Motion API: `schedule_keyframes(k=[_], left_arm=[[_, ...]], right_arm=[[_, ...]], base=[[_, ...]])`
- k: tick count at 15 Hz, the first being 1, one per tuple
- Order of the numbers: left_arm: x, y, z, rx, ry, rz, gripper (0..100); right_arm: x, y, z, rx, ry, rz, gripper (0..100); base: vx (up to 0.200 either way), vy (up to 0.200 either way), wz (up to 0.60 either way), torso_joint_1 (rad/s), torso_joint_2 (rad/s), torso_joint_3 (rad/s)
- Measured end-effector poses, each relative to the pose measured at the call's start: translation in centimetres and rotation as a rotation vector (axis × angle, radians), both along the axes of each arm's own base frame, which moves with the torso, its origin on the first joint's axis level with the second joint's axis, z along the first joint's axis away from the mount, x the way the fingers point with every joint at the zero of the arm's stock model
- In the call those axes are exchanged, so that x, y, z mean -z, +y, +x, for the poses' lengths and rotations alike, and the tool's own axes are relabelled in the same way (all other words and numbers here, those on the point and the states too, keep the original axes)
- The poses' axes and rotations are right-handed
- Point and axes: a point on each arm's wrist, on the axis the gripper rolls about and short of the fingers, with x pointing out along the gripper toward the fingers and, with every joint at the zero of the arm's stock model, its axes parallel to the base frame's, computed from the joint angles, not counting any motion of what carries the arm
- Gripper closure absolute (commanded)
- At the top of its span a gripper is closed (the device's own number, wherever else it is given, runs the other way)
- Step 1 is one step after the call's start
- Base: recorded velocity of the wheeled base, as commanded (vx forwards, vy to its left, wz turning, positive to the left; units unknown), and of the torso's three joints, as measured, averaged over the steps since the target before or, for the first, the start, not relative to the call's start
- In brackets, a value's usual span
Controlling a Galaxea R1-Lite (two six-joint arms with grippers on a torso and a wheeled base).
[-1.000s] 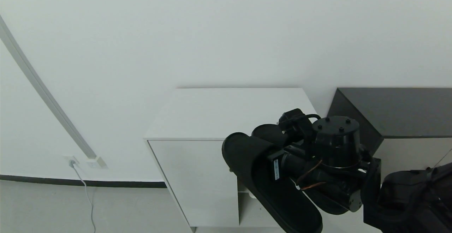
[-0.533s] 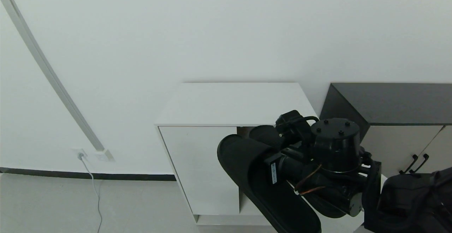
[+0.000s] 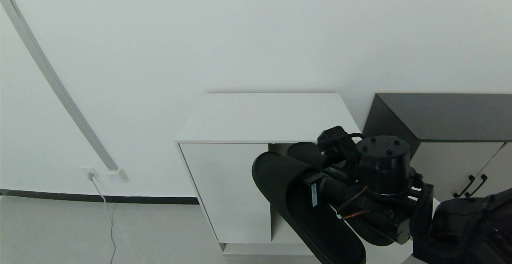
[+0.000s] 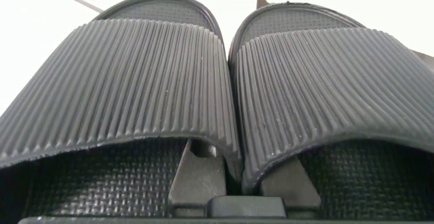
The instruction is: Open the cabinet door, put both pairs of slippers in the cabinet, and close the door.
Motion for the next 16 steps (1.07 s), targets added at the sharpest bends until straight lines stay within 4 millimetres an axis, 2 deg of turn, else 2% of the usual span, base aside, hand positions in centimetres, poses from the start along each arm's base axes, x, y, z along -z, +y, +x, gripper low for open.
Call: schedule_keyframes(k=[2, 8, 16], left_arm=[[-0.02, 0.0, 0.0, 0.0, -0.001, 0.0, 100], [-0.01, 0.0, 0.0, 0.001, 0.0, 0.001, 100], [-0.01, 0.0, 0.0, 0.001, 0.0, 0.001, 100]], right_arm=[[0.21, 0.01, -0.01, 0.0, -0.001, 0.0, 100], [0.38, -0.06, -0.14, -0.004, -0.011, -0.008, 100], [0.8, -0.36, -0.37, -0.004, -0.02, -0.011, 100]], base=[[0.0, 0.0, 0.0, -0.031, 0.05, 0.035], [0.0, 0.0, 0.0, -0.155, 0.36, 0.203], [0.0, 0.0, 0.0, -0.223, 0.53, 0.308]])
